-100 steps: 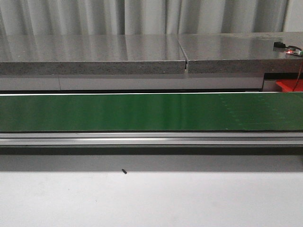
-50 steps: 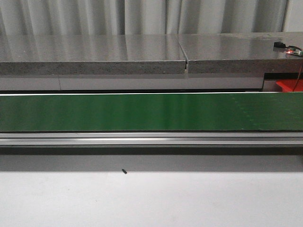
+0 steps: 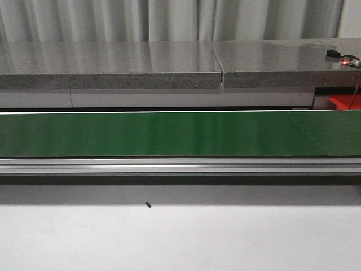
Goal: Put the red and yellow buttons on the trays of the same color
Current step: 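Lower the left gripper and grasp a red mushroom button, then carry the red button with the left gripper onto the conveyor belt and release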
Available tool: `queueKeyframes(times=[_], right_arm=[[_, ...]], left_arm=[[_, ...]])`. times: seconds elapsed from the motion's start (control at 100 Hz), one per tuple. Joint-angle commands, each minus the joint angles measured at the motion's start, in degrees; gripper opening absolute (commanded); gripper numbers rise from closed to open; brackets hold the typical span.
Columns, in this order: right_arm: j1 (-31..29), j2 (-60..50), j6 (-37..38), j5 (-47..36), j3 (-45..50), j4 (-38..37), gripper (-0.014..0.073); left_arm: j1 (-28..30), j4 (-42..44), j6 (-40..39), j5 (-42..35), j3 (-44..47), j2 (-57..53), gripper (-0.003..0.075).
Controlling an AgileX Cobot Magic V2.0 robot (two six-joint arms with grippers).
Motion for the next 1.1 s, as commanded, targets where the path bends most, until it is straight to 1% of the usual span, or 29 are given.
queueKeyframes(times=[0.0, 0.25, 0.4, 0.56, 0.68, 0.8, 0.9, 1.09], right_arm=[[0.01, -1.10, -0.23, -4.67, -0.98, -0.52, -0.0069], [0.01, -1.10, -0.23, -4.67, -0.98, -0.52, -0.0069], [0.01, -1.10, -0.23, -4.67, -0.98, -0.52, -0.0069], [0.01, -1.10, -0.23, -4.67, -0.98, -0.52, -0.0069], [0.01, -1.10, -0.23, -4.67, -0.98, -0.52, -0.0069], [0.01, -1.10, -0.23, -4.67, -0.98, -0.52, -0.0069], [0.01, -1.10, -0.23, -4.67, -0.98, -0.52, -0.0069], [0.01, -1.10, -0.23, -4.67, -0.98, -0.52, -0.0069]], left_arm=[[0.07, -0.28, -0.59, -0.39, -1.64, -2.17, 0.0168], [0.07, -1.04, -0.59, 2.80, -1.64, -5.66, 0.0167], [0.07, -1.04, -0.34, 4.80, -1.64, -11.48, 0.0167], [-0.88, -1.40, 2.00, 8.01, -2.18, -17.86, 0.0167], [-3.43, -1.56, 3.87, 11.31, -5.09, -20.55, 0.0167], [-6.83, -1.54, 4.67, 14.45, -9.15, -20.86, 0.0167], [-10.11, -1.70, 6.12, 15.49, -11.41, -20.86, 0.0167], [-15.57, -1.97, 6.10, 16.02, -13.43, -19.27, 0.0167]])
